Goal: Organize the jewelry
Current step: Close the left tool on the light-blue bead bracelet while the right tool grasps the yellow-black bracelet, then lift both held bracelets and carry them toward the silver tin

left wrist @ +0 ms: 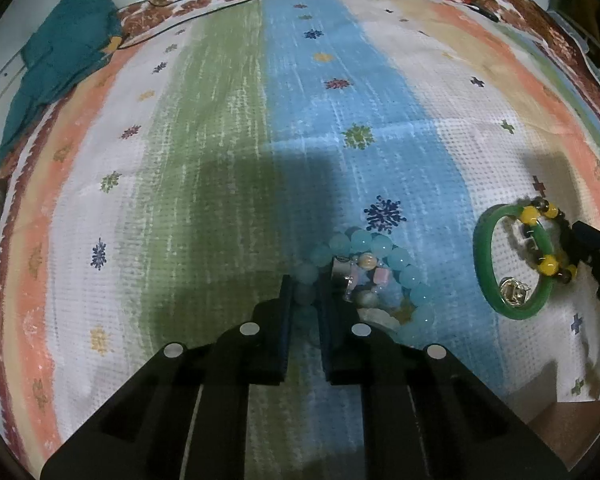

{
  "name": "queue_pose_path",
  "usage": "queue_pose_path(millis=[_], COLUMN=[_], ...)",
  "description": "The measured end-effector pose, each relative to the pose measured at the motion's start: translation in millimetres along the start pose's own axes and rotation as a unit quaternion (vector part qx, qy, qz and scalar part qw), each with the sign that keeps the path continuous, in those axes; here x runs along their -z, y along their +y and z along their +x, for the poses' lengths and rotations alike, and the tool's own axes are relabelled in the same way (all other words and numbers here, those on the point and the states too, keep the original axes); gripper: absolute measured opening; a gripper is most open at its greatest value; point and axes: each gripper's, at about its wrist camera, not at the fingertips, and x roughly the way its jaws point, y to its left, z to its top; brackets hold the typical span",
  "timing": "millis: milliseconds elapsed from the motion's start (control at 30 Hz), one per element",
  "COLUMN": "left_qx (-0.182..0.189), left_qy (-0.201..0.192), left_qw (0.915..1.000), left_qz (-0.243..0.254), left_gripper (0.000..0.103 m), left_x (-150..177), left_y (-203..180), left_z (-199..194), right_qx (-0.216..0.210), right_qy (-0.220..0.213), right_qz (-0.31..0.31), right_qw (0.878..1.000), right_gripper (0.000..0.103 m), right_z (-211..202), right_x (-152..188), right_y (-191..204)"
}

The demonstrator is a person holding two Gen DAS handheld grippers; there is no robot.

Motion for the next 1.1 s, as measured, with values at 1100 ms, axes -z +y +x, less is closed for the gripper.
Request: queue_pose_path(millis=[1100], left_qx=[0.036], left_qy=[-0.078], left_qw=[0.9962], left_qz=[0.015], left_gripper=[0.011], left_x=[-1], left_y=[-19], left_z=[-90], right_qx=[-0.009], right_qy=[-0.082], right_qz=[-0.030], right_qw=[0.996], right_gripper=[0.012], right_z=[-88], right_x=[11], right_y=[24])
